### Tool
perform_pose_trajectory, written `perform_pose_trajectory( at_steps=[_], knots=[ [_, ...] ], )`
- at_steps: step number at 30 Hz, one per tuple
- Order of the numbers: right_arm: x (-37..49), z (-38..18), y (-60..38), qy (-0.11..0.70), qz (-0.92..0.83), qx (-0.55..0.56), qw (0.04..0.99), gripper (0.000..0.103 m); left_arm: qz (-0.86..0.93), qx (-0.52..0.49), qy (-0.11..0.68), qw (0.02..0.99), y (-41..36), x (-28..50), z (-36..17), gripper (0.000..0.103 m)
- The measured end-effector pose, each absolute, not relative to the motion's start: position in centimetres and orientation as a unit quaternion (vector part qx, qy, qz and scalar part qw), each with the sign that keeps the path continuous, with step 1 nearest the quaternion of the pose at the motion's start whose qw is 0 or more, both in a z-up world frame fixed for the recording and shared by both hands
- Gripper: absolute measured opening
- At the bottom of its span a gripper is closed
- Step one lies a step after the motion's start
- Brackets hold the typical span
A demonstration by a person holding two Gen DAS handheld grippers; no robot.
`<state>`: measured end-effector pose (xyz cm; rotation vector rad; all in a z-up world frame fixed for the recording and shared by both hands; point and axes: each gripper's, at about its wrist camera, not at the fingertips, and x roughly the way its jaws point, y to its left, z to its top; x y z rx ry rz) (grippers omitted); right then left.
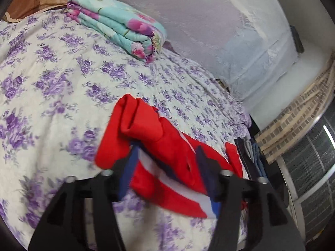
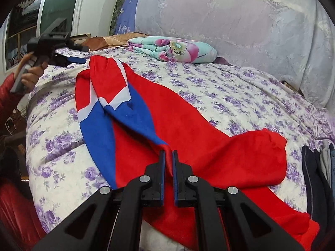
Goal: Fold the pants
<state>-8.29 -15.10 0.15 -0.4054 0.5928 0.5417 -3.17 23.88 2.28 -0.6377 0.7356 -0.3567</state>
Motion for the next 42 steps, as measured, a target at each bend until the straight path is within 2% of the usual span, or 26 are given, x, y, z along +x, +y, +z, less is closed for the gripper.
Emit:
perform_pose_trajectory(
  at_steps=[3, 5, 7, 10, 16, 19, 21, 23, 24, 25, 27, 29, 32, 34, 36, 37, 39, 42],
  knots=[
    [-8.2, 0.1, -15.2, 0.286, 0.26, -0.194, 0.902, 0.007, -0.155, -0.31, 0.377, 0.859, 23.1, -1.2, 1.8, 0.058],
    [-8.0, 0.1, -15.4, 0.288, 0.261, -0.189, 0.902, 0.007, -0.142, -0.309, 0.392, 0.855, 22.8, -0.3, 1.2, 0.053],
    [-7.7, 0.1, -15.4, 0.293, 0.261, -0.185, 0.901, 0.007, -0.134, -0.314, 0.401, 0.85, 22.8, 0.5, 0.7, 0.032],
    [-8.0, 0.6, -15.5, 0.287, 0.262, -0.179, 0.904, 0.007, -0.138, -0.315, 0.398, 0.851, 23.0, 0.3, 1.3, 0.018],
    [-11.0, 2.5, -15.6, 0.269, 0.279, -0.175, 0.905, 0.007, -0.143, -0.286, 0.394, 0.862, 23.7, -2.6, 2.1, 0.018],
    [-11.4, -0.5, -14.3, 0.312, 0.288, -0.199, 0.883, 0.007, -0.133, -0.283, 0.427, 0.849, 24.1, -2.8, -1.0, 0.017],
    [-11.0, -2.5, -13.7, 0.332, 0.279, -0.219, 0.874, 0.007, -0.147, -0.305, 0.42, 0.842, 24.6, -3.1, -1.8, 0.017],
    [-10.9, -1.9, -13.5, 0.335, 0.275, -0.215, 0.875, 0.008, -0.151, -0.314, 0.414, 0.841, 25.0, -3.6, -1.4, 0.019],
    [-10.8, -2.0, -13.5, 0.338, 0.275, -0.214, 0.874, 0.008, -0.153, -0.318, 0.408, 0.842, 25.4, -4.2, -0.9, 0.024],
    [-10.8, -2.3, -13.6, 0.337, 0.275, -0.214, 0.875, 0.008, -0.146, -0.315, 0.401, 0.847, 25.7, -4.8, -0.4, 0.039],
    [-10.7, -2.2, -13.6, 0.339, 0.275, -0.209, 0.875, 0.008, -0.085, -0.282, 0.378, 0.877, 26.6, -6.7, 1.4, 0.053],
    [-10.4, -2.4, -13.7, 0.339, 0.276, -0.207, 0.875, 0.008, -0.055, -0.254, 0.351, 0.899, 26.7, -8.3, 3.5, 0.053],
    [-10.4, -2.4, -13.7, 0.343, 0.277, -0.196, 0.876, 0.008, -0.099, -0.259, 0.333, 0.901, 25.2, -8.3, 5.6, 0.056],
    [-10.5, -2.5, -13.8, 0.344, 0.278, -0.188, 0.877, 0.008, -0.13, -0.238, 0.33, 0.904, 22.4, -6.9, 6.4, 0.073],
    [-10.7, -2.5, -13.8, 0.344, 0.276, -0.184, 0.879, 0.009, -0.115, -0.208, 0.335, 0.912, 19.8, -5.0, 5.9, 0.085],
    [-10.7, -2.5, -13.9, 0.344, 0.275, -0.181, 0.879, 0.01, -0.102, -0.195, 0.342, 0.914, 18.9, -4.1, 5.3, 0.086],
    [-10.7, -2.1, -14.3, 0.35, 0.281, -0.163, 0.878, 0.014, -0.088, -0.18, 0.363, 0.91, 17.6, -1.9, 3.1, 0.086],
    [-10.8, -0.1, -15.6, 0.366, 0.31, -0.097, 0.872, 0.036, -0.075, -0.107, 0.337, 0.932, 15.6, -1.4, 0.9, 0.096]
  ],
)
